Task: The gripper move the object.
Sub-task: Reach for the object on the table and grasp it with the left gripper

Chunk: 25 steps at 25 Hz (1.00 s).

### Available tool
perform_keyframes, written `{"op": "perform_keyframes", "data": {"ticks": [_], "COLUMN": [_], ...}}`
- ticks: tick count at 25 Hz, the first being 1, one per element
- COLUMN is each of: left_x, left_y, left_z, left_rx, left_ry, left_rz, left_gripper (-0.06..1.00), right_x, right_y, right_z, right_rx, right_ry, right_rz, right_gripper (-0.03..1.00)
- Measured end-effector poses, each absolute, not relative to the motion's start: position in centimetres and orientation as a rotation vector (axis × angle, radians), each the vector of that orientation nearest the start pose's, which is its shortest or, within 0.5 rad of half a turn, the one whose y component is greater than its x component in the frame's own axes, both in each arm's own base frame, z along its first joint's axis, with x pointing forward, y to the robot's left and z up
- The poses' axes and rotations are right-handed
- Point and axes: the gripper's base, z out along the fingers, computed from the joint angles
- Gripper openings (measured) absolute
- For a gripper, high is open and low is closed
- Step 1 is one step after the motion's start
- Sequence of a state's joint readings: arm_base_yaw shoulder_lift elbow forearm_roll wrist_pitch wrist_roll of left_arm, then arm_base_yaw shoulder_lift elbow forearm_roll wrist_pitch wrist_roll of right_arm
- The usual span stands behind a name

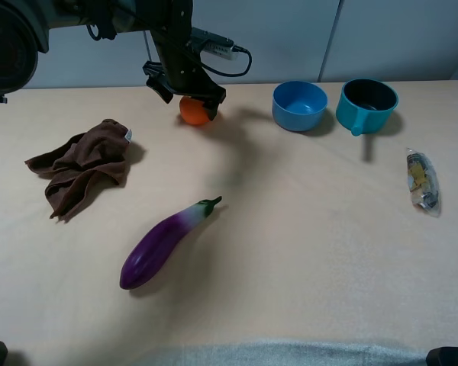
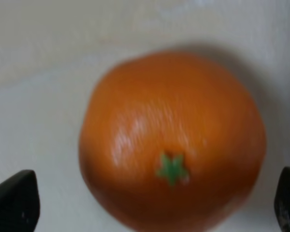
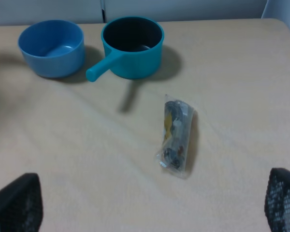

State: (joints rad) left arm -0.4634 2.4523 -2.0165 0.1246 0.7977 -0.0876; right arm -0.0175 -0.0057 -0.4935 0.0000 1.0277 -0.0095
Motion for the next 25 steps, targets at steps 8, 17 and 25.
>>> {"op": "perform_keyframes", "data": {"ticks": [8,17,25], "left_x": [47.8,48.0,48.0], "left_y": [-23.0,-23.1,-23.1], "left_z": [11.2,9.6,9.6], "left_rx": [0.578,0.580,0.580], "left_ry": [2.580,2.581,2.578], "left_rz": [-0.037,-0.044,-0.045], "left_gripper": [0.97,0.95,0.77], "right_x": [-0.4,-0.4,-0.4], "right_y": [0.0,0.0,0.0], "right_z": [27.8,27.8,27.8], "right_rx": [0.008,0.008,0.008], "right_ry": [2.012,2.012,2.012], "right_rz": [-0.017,-0.017,-0.017], "right_gripper": [0.69,0.69,0.69]}}
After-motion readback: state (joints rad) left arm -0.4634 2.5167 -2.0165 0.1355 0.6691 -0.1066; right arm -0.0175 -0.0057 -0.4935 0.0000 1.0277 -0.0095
